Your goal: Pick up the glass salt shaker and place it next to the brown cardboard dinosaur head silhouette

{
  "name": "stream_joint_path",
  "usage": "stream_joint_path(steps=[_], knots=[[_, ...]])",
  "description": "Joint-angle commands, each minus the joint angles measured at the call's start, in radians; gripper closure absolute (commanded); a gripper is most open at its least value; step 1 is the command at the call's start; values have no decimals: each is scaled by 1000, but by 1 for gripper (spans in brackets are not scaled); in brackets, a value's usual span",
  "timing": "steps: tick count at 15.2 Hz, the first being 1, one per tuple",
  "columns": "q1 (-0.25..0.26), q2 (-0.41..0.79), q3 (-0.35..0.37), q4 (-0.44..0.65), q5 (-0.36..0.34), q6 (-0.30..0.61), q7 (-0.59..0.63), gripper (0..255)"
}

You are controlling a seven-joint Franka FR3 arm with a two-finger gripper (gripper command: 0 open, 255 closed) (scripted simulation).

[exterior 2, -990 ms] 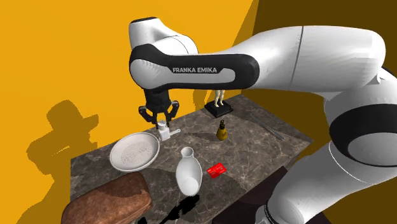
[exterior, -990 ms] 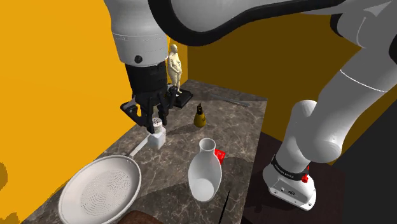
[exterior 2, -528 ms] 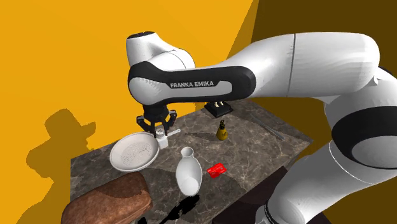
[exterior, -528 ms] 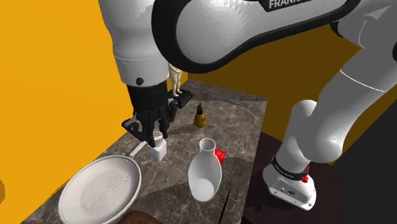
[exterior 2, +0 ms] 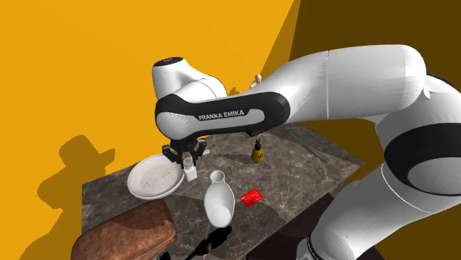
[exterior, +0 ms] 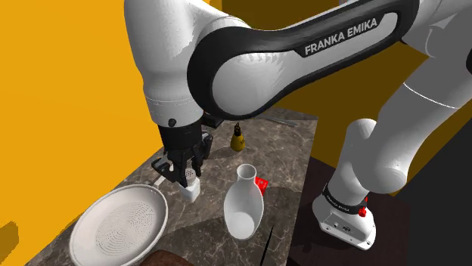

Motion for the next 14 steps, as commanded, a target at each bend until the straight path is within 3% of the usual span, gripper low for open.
stream_joint_path(steps=[1, 14], knots=[[1, 3, 2, -22, 0, 25, 1, 255], [3, 55, 18, -151, -15, 202, 12, 255]])
